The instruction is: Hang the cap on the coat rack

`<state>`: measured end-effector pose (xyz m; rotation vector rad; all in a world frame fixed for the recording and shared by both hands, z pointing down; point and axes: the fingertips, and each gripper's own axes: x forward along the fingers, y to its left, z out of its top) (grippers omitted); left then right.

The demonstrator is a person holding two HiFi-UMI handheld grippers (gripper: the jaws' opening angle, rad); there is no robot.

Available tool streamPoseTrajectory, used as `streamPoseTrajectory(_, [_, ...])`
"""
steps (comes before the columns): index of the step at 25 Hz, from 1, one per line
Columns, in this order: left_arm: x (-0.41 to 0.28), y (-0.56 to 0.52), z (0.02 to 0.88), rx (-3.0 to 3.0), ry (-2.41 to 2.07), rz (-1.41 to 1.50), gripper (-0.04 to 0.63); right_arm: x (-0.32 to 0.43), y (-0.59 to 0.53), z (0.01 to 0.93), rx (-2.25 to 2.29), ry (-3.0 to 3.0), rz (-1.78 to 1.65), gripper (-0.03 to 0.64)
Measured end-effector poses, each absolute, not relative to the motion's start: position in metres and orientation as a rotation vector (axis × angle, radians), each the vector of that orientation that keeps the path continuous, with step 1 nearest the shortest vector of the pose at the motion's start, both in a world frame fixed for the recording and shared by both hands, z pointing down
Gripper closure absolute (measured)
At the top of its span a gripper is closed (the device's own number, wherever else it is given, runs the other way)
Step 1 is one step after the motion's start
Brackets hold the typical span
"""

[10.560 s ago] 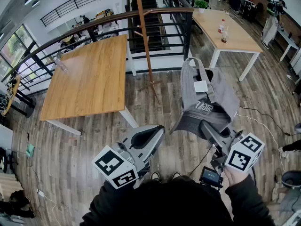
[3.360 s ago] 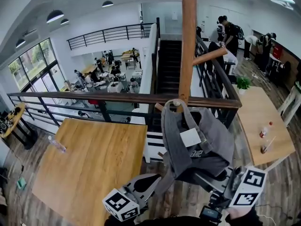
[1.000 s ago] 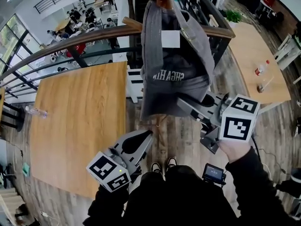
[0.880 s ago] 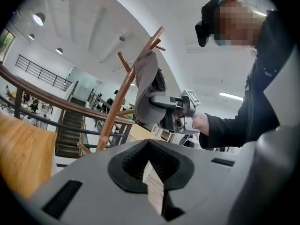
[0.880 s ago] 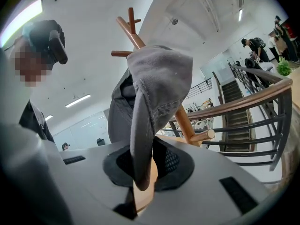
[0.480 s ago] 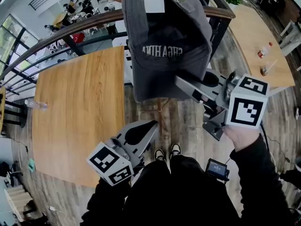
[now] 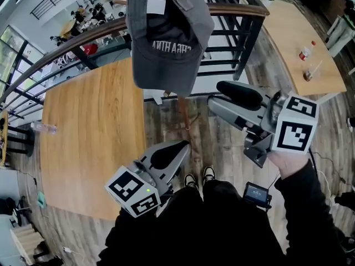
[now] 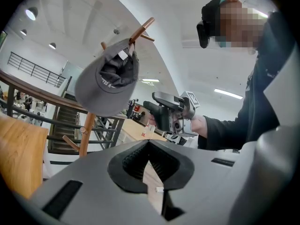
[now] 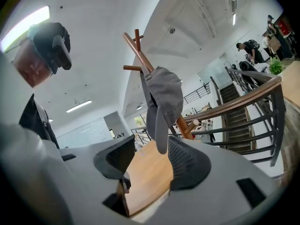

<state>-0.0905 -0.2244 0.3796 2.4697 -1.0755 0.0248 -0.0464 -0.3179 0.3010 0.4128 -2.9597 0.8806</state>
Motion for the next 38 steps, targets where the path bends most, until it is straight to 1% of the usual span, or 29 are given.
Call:
streamPoseTrajectory(7, [-0.086, -0.231, 0.380, 2.492, -1.050, 0.050, 0.591, -0.015, -0.314, 0.311, 0.482, -2.946, 0.911, 0.357])
streamPoseTrajectory(10, [-0.083, -0.230, 0.377, 2.502, -1.042, 0.050, 0.591, -0.006, -0.307, 0.314, 0.501, -2.932, 0.896, 0.346])
streamPoseTrajectory(20, [-0.068, -0.228, 0.362, 2.553, -0.986, 0.048, 0.591, 0.012, -0.267, 0.326, 0.475, -2.854, 0.798, 0.347])
streamPoseTrajectory(21, [-0.067, -0.228, 0.360, 2.565, -0.977, 0.045, 0.591, 0.012, -0.263, 0.326, 0.468, -2.856, 0.788, 0.353])
streamPoseTrajectory(22, [-0.065, -0.228, 0.358, 2.576, -0.968, 0.042, 0.591, 0.013, -0.260, 0.325, 0.461, -2.860, 0.776, 0.374])
streamPoseTrajectory(23, [-0.064, -0.228, 0.356, 2.585, -0.960, 0.039, 0.591, 0.013, -0.256, 0.325, 0.455, -2.864, 0.763, 0.409])
streamPoseTrajectory(24, [-0.062, -0.227, 0.355, 2.592, -0.954, 0.038, 0.591, 0.015, -0.253, 0.325, 0.452, -2.867, 0.752, 0.456])
streamPoseTrajectory(25, [-0.061, -0.226, 0.355, 2.598, -0.949, 0.038, 0.591, 0.016, -0.250, 0.326, 0.453, -2.870, 0.744, 0.528])
streamPoseTrajectory(26, [-0.059, -0.226, 0.355, 2.602, -0.944, 0.039, 0.591, 0.018, -0.248, 0.326, 0.454, -2.874, 0.742, 0.580])
streamPoseTrajectory(29, [-0.057, -0.223, 0.353, 2.618, -0.929, 0.039, 0.591, 0.019, -0.241, 0.326, 0.456, -2.888, 0.750, 0.597])
streamPoseTrajectory(38, [-0.053, -0.222, 0.345, 2.655, -0.873, 0.025, 0.591, 0.017, -0.230, 0.331, 0.504, -2.888, 0.775, 0.598])
